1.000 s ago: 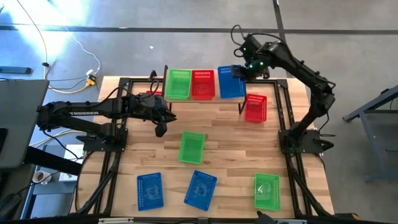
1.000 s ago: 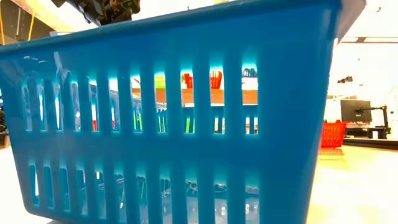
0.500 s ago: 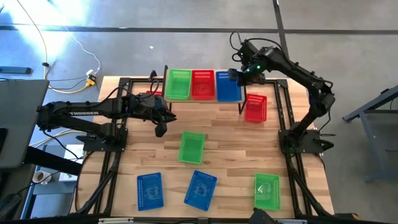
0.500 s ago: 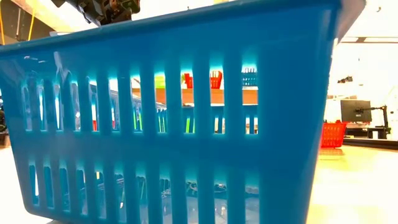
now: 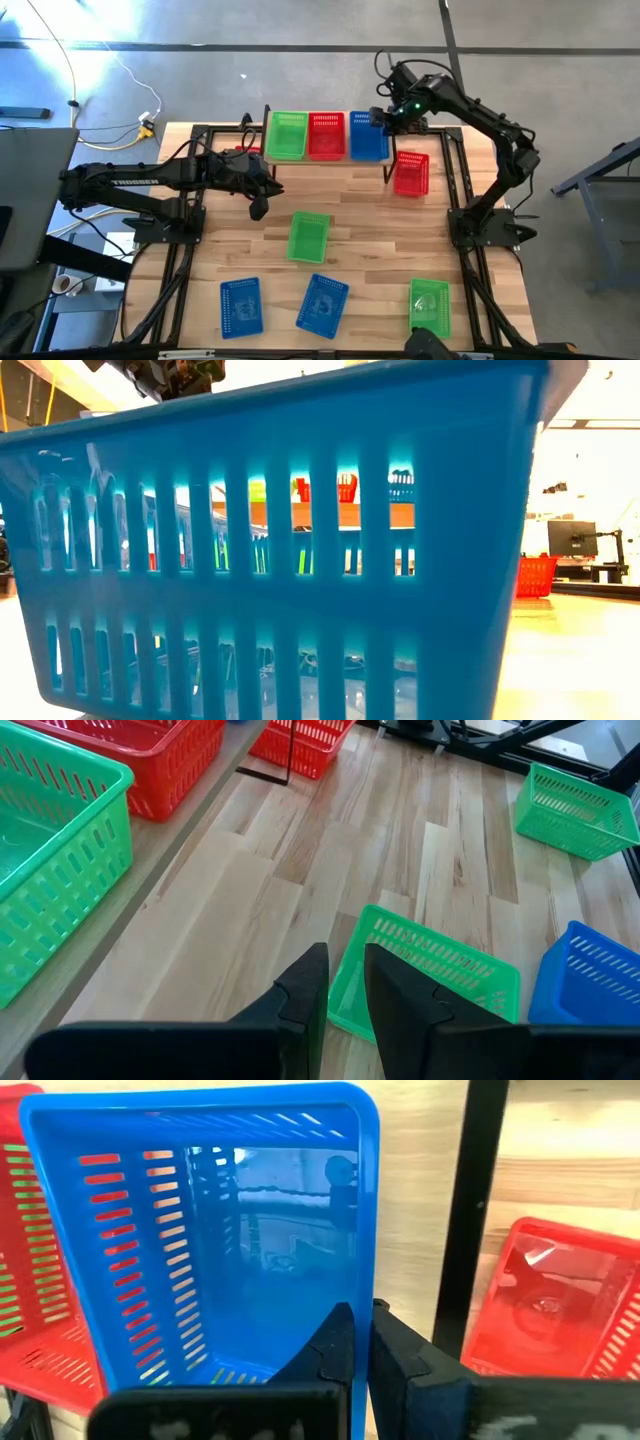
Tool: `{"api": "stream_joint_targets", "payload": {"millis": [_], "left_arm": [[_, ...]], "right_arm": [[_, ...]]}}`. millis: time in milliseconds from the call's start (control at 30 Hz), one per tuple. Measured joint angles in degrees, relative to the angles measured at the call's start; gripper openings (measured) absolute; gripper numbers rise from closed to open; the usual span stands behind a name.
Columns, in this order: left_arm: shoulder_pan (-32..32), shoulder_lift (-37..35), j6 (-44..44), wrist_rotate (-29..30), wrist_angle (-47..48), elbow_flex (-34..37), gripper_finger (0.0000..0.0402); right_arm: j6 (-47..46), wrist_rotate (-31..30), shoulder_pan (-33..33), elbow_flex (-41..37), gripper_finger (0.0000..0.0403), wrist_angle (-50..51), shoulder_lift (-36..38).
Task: Stack baskets on shelf by color
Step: Put the top blue bin on the shelf
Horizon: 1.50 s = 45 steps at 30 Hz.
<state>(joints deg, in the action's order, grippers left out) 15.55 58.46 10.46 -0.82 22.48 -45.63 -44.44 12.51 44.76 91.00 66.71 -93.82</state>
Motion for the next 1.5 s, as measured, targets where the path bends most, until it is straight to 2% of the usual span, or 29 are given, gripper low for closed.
{"api": "stream_joint_targets", "payload": {"millis": [467, 700, 833, 1500], "left_arm": [[0.0, 0.0, -0.1, 0.0, 0.0, 0.0, 0.0059], [0.0, 0.0, -0.1, 0.0, 0.0, 0.0, 0.0059], [0.0, 0.0, 0.0, 0.0, 0.0, 0.0, 0.0059], [0.0, 0.0, 1.3, 0.0, 0.0, 0.0, 0.0059]], "right_arm": [[2.5, 0.0, 0.3, 0.0, 0.0003, -1.6, 0.0], [2.5, 0.0, 0.3, 0.0, 0.0069, -1.5, 0.0], [2.5, -0.1, 0.3, 0.0, 0.0091, -1.5, 0.0], [6.9, -3.5, 1.2, 0.0, 0.0078, -0.2, 1.0]]}}
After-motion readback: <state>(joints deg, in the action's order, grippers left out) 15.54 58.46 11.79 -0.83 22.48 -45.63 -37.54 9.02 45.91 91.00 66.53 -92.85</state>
